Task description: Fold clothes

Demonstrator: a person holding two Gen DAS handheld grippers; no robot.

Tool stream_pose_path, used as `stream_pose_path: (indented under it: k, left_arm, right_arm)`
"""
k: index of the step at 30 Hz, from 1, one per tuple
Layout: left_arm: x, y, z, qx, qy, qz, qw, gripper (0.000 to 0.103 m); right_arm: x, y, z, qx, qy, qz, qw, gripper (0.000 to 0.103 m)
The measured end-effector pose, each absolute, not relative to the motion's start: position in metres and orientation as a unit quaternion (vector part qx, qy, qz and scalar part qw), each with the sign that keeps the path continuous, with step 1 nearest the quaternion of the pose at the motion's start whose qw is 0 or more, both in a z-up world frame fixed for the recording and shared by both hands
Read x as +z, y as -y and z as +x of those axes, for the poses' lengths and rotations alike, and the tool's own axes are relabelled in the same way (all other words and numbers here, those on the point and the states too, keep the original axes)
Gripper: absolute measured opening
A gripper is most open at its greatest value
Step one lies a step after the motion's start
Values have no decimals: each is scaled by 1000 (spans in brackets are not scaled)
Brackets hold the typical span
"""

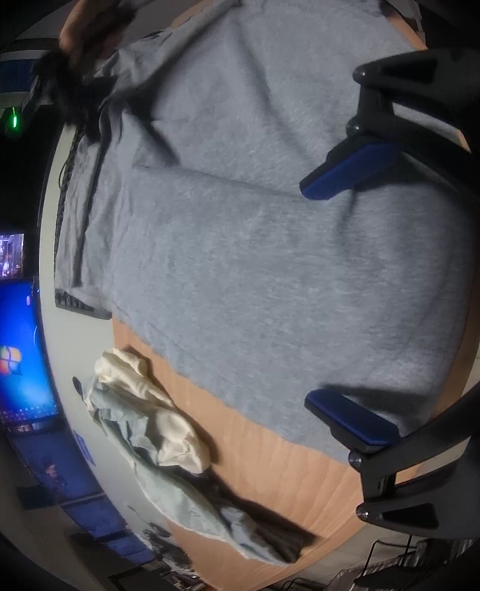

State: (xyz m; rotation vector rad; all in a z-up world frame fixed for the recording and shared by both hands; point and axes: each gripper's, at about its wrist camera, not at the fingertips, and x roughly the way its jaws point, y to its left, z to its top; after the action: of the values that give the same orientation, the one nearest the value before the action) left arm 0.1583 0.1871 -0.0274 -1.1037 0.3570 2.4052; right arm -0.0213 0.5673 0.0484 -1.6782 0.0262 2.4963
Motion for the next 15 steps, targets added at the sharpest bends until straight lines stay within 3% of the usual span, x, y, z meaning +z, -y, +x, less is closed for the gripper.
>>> stream_pose_path:
  k: [2, 7, 10, 13, 15]
  left_arm:
    - [-29, -183, 158, 878, -111, -408, 224, 103]
    - [-25, -177, 163, 878, -108, -406, 230, 102]
    - [5, -169, 160, 892, -126, -366, 232, 92]
    - [42, -172, 139, 898, -141, -330, 256, 103]
    - [61, -184, 117, 895, -144, -299, 298, 103]
  right_arm:
    - [62, -568, -45, 845, 26, -525, 100, 83]
    - [55, -539, 7, 853, 4, -519, 50, 83]
    - [51, -521, 39, 857, -9, -514, 20, 83]
    - [46, -504, 71, 860, -22, -510, -10, 83]
    - [43, -492, 92, 861, -31, -506, -29, 83]
